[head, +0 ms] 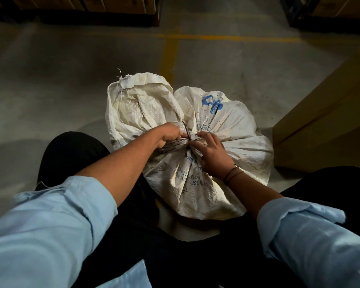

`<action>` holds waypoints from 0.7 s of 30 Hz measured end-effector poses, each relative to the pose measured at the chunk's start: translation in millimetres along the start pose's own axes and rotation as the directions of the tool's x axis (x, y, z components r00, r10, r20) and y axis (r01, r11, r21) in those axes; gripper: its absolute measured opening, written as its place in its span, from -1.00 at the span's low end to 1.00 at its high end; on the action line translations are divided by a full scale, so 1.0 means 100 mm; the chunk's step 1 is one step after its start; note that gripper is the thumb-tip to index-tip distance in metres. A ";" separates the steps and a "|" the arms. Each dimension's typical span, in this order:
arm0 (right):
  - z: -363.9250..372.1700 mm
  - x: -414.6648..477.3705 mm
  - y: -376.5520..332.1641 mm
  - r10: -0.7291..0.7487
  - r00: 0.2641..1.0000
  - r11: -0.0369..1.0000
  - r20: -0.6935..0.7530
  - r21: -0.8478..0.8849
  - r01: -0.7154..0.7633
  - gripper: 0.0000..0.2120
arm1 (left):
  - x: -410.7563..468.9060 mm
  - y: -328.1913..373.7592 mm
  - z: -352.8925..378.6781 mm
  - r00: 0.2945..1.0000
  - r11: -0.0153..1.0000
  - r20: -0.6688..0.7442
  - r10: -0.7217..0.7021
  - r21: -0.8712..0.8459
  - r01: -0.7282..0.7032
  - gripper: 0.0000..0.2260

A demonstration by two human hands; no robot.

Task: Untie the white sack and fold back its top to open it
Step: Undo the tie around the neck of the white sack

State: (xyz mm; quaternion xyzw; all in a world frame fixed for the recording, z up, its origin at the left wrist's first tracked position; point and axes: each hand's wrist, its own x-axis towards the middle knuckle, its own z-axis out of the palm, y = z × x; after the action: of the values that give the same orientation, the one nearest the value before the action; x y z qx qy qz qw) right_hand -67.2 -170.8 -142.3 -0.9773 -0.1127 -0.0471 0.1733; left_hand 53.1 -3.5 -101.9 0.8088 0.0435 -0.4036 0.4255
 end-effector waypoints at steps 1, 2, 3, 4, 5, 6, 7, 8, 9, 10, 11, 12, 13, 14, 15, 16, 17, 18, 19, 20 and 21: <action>0.00 0.00 0.00 0.006 1.000 1.000 0.006 -0.005 -0.006 -0.60 | 0.01 -0.01 0.00 0.999 0.999 -0.005 0.035 -0.026 -0.035 -0.61; 0.01 0.01 0.00 0.009 1.000 1.000 0.012 -0.007 -0.009 -0.58 | 0.04 -0.03 -0.01 0.997 0.997 -0.009 0.073 -0.022 -0.073 -0.61; 0.00 0.01 0.00 0.011 1.000 1.000 0.023 -0.007 -0.011 -0.58 | 0.03 -0.04 -0.02 0.995 0.994 -0.003 0.105 0.008 -0.105 -0.60; 0.00 0.01 0.00 0.012 0.999 1.000 0.029 -0.005 -0.012 -0.59 | 0.05 -0.07 -0.03 0.991 0.990 -0.001 0.132 0.042 -0.132 -0.58; -0.01 0.01 -0.01 0.023 0.999 1.000 0.033 0.010 -0.023 -0.61 | 0.07 -0.11 -0.05 0.989 0.987 -0.005 0.150 0.054 -0.150 -0.58; -0.01 0.01 -0.01 0.042 0.999 0.998 0.032 0.048 -0.044 -0.64 | 0.09 -0.15 -0.06 0.987 0.987 -0.012 0.158 0.030 -0.157 -0.59; -0.03 0.02 -0.03 0.077 0.996 0.991 0.035 0.110 -0.081 -0.65 | 0.09 -0.18 -0.07 0.985 0.986 -0.029 0.168 0.004 -0.168 -0.63; -0.04 0.04 -0.03 0.116 0.992 0.977 0.038 0.178 -0.121 -0.65 | 0.10 -0.20 -0.07 0.982 0.983 -0.041 0.184 -0.019 -0.185 -0.64; -0.07 0.08 -0.04 0.158 0.987 0.959 0.040 0.233 -0.163 -0.65 | 0.08 -0.21 -0.06 0.978 0.978 -0.047 0.205 -0.029 -0.206 -0.64; -0.09 0.13 -0.04 0.196 0.980 0.940 0.041 0.277 -0.200 -0.66 | 0.07 -0.22 -0.04 0.973 0.973 -0.053 0.225 -0.033 -0.227 -0.63; -0.12 0.19 -0.04 0.236 0.971 0.920 0.046 0.311 -0.238 -0.66 | 0.06 -0.22 -0.01 0.966 0.967 -0.065 0.251 -0.029 -0.253 -0.61; -0.14 0.24 -0.02 0.264 0.963 0.902 0.057 0.340 -0.267 -0.62 | 0.07 -0.23 0.02 0.960 0.963 -0.087 0.266 -0.021 -0.269 -0.60; -0.16 0.30 0.00 0.282 0.956 0.888 0.077 0.356 -0.291 -0.58 | 0.08 -0.24 0.06 0.953 0.959 -0.118 0.280 -0.003 -0.282 -0.59; -0.16 0.35 0.02 0.285 0.954 0.883 0.095 0.360 -0.300 -0.56 | 0.11 -0.27 0.08 0.943 0.956 -0.158 0.292 0.025 -0.292 -0.58; -0.17 0.38 0.03 0.278 0.954 0.887 0.108 0.352 -0.298 -0.55 | 0.13 -0.30 0.10 0.931 0.952 -0.196 0.306 0.050 -0.303 -0.56; -0.16 0.40 0.04 0.260 0.958 0.897 0.118 0.338 -0.285 -0.54 | 0.15 -0.32 0.11 0.925 0.951 -0.221 0.309 0.066 -0.302 -0.52; -0.17 0.41 0.04 0.240 0.961 0.909 0.135 0.318 -0.271 -0.53 | 0.16 -0.34 0.11 0.922 0.949 -0.224 0.315 0.071 -0.307 -0.49; -0.17 0.41 0.05 0.218 0.963 0.922 0.158 0.289 -0.256 -0.53 | 0.16 -0.35 0.11 0.922 0.947 -0.216 0.322 0.070 -0.314 -0.46; -0.18 0.41 0.04 0.202 0.964 0.937 0.172 0.254 -0.242 -0.55 | 0.16 -0.36 0.10 0.920 0.943 -0.207 0.333 0.075 -0.325 -0.44; -0.18 0.41 0.04 0.188 0.968 0.948 0.166 0.228 -0.223 -0.59 | 0.16 -0.37 0.11 0.912 0.935 -0.206 0.355 0.086 -0.345 -0.45; -0.16 0.42 0.05 0.182 0.972 0.952 0.145 0.223 -0.212 -0.66 | 0.18 -0.38 0.12 0.897 0.923 -0.218 0.384 0.107 -0.369 -0.47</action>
State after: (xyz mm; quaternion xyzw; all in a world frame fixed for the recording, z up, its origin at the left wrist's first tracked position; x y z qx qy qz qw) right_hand -26.3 -172.1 -123.4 -0.9570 -0.0298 0.0445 0.2851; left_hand 41.7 7.2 -142.6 0.8567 -0.0766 -0.2165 0.4619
